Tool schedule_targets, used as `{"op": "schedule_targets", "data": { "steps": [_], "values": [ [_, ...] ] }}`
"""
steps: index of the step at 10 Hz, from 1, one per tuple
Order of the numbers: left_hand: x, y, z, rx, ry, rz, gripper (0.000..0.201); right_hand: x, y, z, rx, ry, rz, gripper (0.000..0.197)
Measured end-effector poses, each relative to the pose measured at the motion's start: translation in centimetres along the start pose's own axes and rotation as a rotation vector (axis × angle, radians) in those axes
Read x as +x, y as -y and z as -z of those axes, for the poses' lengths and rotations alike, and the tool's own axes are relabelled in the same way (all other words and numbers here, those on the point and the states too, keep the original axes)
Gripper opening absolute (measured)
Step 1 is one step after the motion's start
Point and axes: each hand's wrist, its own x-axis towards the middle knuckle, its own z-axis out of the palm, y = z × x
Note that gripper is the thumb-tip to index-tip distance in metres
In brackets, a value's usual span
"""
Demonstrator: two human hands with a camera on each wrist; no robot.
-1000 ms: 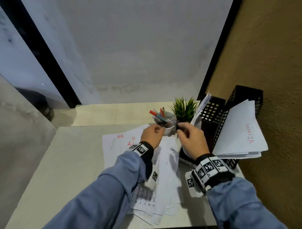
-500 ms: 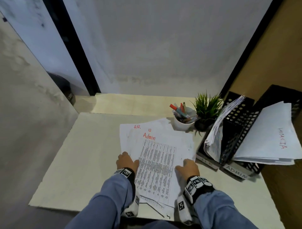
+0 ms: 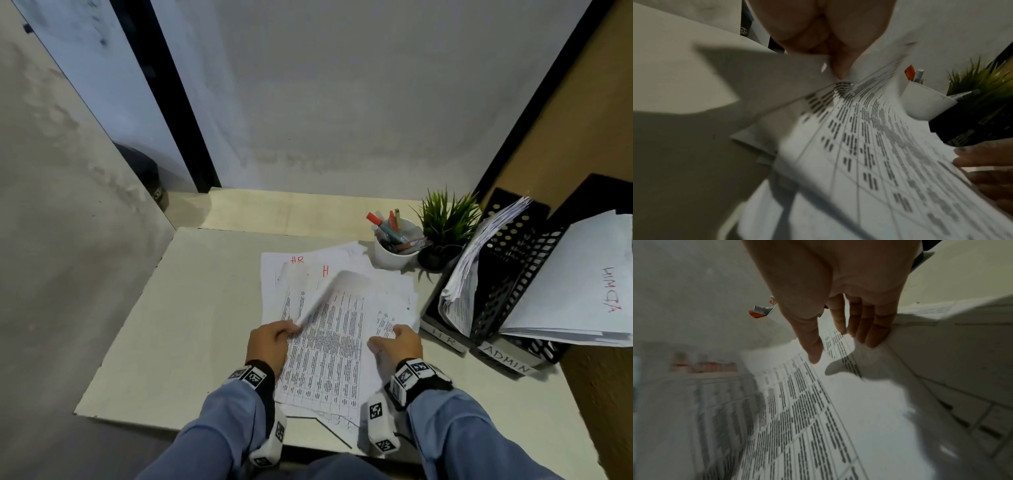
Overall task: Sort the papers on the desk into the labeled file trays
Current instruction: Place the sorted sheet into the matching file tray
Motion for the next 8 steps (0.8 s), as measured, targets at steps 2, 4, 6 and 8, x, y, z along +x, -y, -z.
{"op": "schedule_targets", "data": {
  "steps": [2, 4, 6, 8],
  "values": [
    [-0.1, -0.8, -1.3, -0.363, 0.058, 0.144, 0.048, -0.7, 1.4, 1.6, 0.197, 0.035, -0.049, 0.035],
    [1.9, -2.1, -1.1, -0.286, 0.204, 0.287, 0.013, 2.2, -0.1, 2.3, 0.061, 0.03, -0.105, 0.016],
    [1.9, -1.8, -1.9, 0.05, 0.066, 0.186, 0.018, 1.1, -0.3, 2.7, 0.207, 0.03, -0.119, 0.021],
    [2.1, -1.9, -1.6, 0.203, 0.188, 0.097, 0.026, 0.5, -0.1, 2.9, 0.216, 0.051, -0.113, 0.021]
  ]
}}
